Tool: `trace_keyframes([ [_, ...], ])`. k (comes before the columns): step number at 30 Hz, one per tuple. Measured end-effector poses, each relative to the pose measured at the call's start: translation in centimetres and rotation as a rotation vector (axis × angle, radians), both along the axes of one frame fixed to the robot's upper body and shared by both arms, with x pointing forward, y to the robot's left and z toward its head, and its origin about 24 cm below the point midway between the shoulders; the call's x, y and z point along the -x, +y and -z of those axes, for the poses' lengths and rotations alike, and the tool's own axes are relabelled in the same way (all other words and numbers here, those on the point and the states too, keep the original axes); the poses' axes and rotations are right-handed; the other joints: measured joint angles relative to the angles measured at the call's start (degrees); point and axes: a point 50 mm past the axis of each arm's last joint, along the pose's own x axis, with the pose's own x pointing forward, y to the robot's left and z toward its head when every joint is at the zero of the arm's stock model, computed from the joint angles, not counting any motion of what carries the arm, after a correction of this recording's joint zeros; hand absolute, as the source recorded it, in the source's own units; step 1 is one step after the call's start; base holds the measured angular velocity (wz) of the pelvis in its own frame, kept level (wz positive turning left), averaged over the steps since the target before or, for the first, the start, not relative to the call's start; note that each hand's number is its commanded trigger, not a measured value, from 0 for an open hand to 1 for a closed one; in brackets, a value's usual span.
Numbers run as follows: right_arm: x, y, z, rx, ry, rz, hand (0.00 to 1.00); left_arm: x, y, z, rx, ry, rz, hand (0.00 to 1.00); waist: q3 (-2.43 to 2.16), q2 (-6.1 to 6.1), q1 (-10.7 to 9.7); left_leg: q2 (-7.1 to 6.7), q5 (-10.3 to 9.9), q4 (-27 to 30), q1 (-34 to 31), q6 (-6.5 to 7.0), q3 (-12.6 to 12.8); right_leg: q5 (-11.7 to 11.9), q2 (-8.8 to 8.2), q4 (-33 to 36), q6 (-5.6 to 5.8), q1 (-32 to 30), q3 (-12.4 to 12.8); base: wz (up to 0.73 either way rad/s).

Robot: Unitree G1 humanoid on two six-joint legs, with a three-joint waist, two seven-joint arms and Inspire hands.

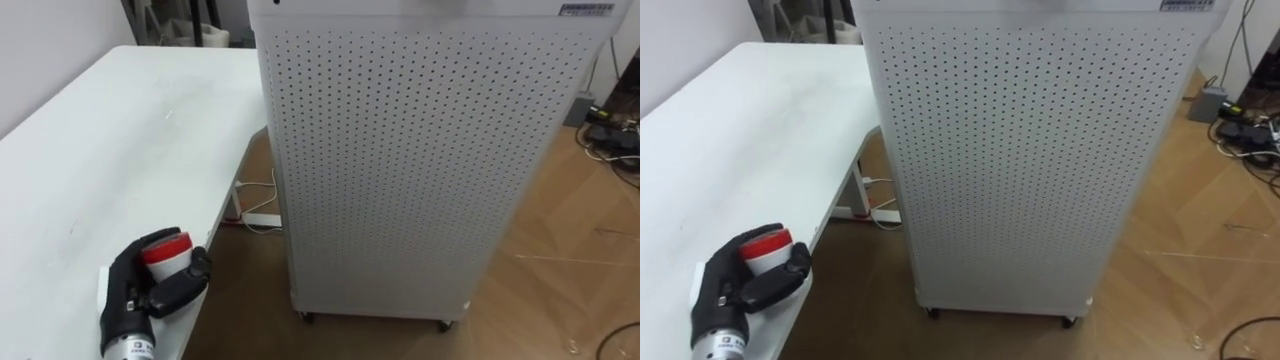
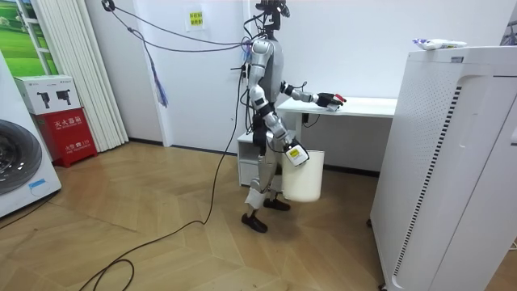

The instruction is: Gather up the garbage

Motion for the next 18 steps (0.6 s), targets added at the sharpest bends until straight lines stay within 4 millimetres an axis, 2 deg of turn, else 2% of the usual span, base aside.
trace_keyframes([
  [5,-1.9,0.1,-0.8,0.014,-0.056,0.0,1.0,0.0,-0.6,0.1,0.006,-0.003,0.017,1.0,0.08,-0.08,-0.2,0.06,0.1,-0.1,0.1,0.12,0.8,0.0,-0.13,0.2,0.01,-0.2,0.4,-0.03],
  [8,-3.7,0.0,-1.6,0.038,-0.109,-0.001,1.0,-0.3,-1.0,-0.4,0.008,-0.023,0.037,1.0,0.12,-0.18,-0.3,0.02,0.3,0.1,-1.0,0.44,1.0,0.0,-0.28,0.6,0.06,-1.2,0.6,0.01],
  [11,-4.9,-0.2,-2.2,0.055,-0.145,0.007,1.0,-0.5,-2.3,-0.8,0.016,-0.04,0.118,1.0,0.19,-0.44,0.2,-0.18,0.4,0.0,-1.2,0.62,1.3,0.1,-0.45,0.6,0.3,-1.2,0.3,0.04],
  [16,-7.2,0.2,-3.5,0.021,-0.222,0.031,1.0,-1.4,-5.8,-2.5,0.058,-0.124,0.287,1.0,0.24,-0.72,0.1,-0.06,0.5,0.0,-2.3,0.73,2.1,0.2,-0.72,1.5,0.4,-3.1,1.3,-0.08],
  [18,-7.6,0.5,-3.8,0.018,-0.243,0.034,1.0,-1.3,-6.9,-2.6,0.061,-0.122,0.353,1.0,0.26,-0.77,-0.5,-0.02,0.5,-0.1,-2.4,0.74,2.5,0.2,-0.77,1.6,0.41,-3.3,1.6,-0.09],
])
